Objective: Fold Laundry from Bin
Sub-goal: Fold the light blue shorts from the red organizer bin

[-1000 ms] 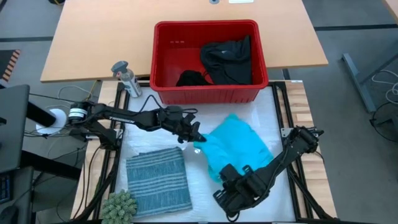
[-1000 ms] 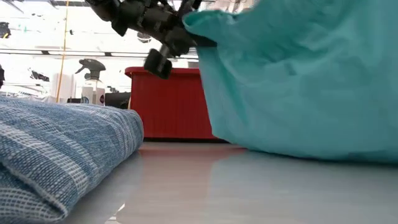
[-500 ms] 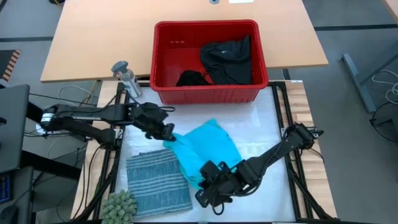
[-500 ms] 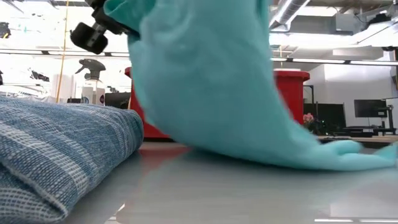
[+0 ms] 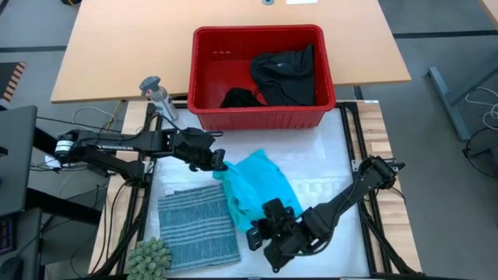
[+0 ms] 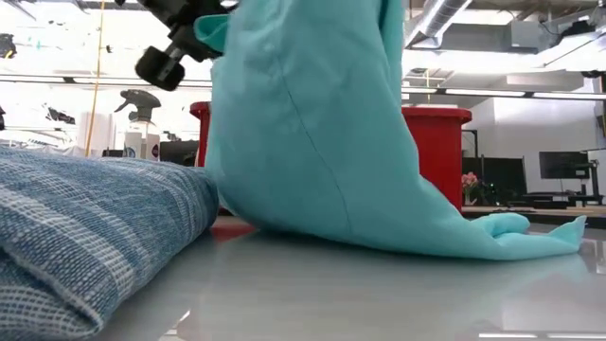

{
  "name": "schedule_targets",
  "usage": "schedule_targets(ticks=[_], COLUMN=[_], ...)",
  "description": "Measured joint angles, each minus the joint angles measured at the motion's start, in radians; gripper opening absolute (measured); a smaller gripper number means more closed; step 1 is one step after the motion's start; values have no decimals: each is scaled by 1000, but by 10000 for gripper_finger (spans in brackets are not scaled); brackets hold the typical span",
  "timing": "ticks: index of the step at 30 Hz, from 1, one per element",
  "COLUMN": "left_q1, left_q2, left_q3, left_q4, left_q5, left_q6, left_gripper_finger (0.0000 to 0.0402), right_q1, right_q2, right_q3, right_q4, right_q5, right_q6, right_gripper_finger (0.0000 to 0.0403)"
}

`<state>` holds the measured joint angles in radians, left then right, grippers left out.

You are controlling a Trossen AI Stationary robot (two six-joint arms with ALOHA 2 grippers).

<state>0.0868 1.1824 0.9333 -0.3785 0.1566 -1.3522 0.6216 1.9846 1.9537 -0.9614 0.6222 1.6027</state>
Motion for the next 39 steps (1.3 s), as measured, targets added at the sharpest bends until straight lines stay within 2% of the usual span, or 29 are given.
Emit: schedule_targets(ticks=[7, 13, 18, 24, 30, 34, 36, 39], left_q1=[0, 0, 0, 26, 49, 65, 66, 67], left_q2=[98, 224, 305, 363, 386, 392, 392, 392], left_q3=[0, 0, 0, 1, 2, 1, 1, 1], left_q4=[145, 232, 364, 508, 535, 531, 531, 548], left_q5=[-27, -29, -30, -53, -113, -132, -146, -180], left_q6=[-22, -25, -37, -77, -79, -66, -59, -19], left_gripper_finger=[0, 0, 0, 0, 0, 0, 0, 0], right_q1=[49, 61, 62, 62, 34, 14, 7, -4], right_q2=[13, 63, 73, 72, 82, 85, 87, 86], right_q3=[0, -1, -1, 0, -4, -55, -72, -97], right_q4=[-194, -310, -310, -424, -539, -526, -528, -546], right_q5=[77, 3, -26, -54, -98, -114, -123, -138], right_q6=[287, 435, 468, 521, 547, 548, 545, 545], right_gripper_finger=[37, 37, 37, 37, 37, 37, 48, 89])
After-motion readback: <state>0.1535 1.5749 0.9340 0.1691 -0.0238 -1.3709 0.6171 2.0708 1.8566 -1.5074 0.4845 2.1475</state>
